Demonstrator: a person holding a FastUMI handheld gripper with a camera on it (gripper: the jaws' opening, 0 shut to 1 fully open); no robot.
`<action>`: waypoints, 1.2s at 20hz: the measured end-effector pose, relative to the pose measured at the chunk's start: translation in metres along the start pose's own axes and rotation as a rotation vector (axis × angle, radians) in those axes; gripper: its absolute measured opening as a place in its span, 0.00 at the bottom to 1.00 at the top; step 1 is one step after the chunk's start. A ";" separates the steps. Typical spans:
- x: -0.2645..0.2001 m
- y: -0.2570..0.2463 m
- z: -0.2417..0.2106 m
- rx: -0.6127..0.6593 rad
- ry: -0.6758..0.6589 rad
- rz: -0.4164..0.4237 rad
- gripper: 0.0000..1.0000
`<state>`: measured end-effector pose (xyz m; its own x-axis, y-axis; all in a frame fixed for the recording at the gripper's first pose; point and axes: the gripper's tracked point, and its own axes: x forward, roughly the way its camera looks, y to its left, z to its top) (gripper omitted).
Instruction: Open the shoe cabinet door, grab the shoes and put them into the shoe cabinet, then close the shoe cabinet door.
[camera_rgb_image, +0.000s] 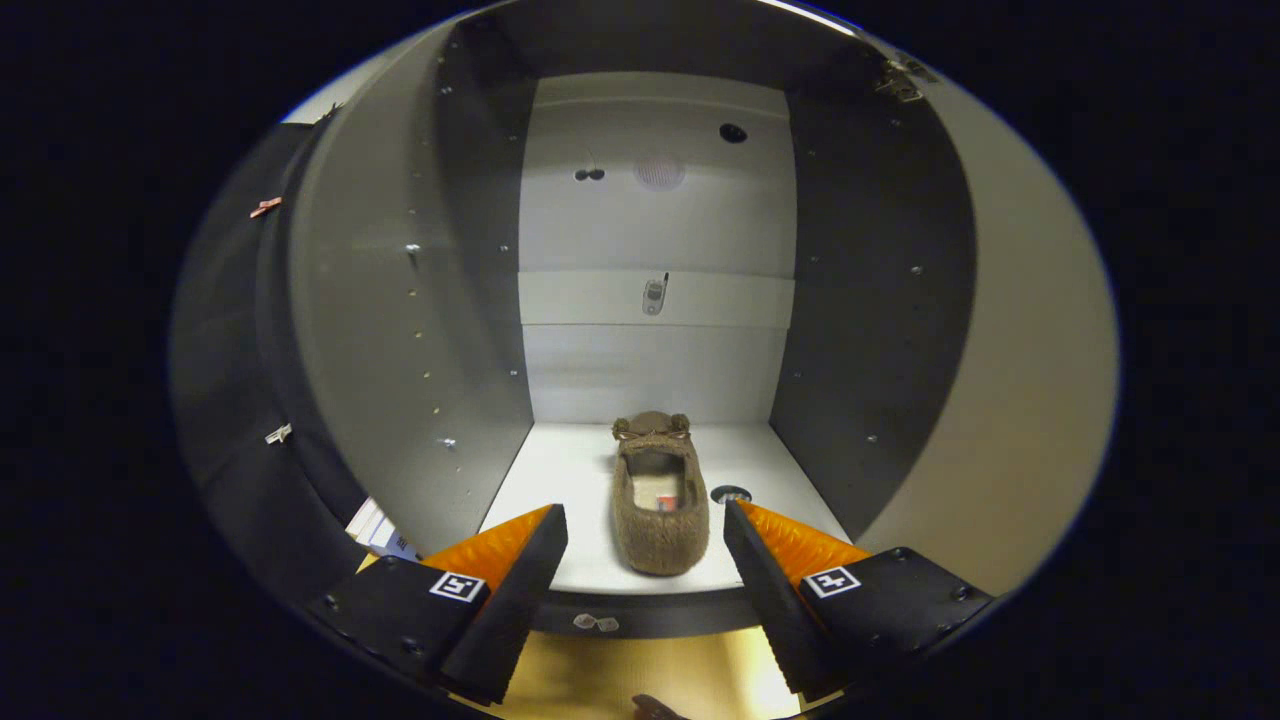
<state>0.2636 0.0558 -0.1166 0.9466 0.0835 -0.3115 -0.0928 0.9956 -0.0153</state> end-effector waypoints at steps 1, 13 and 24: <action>-0.019 -0.002 0.003 0.001 -0.023 0.003 0.99; -0.211 -0.023 0.003 0.026 -0.151 0.051 0.99; -0.337 -0.108 0.008 0.027 -0.255 -0.047 0.99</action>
<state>-0.0425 -0.0798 -0.0027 0.9972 0.0422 -0.0616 -0.0422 0.9991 0.0021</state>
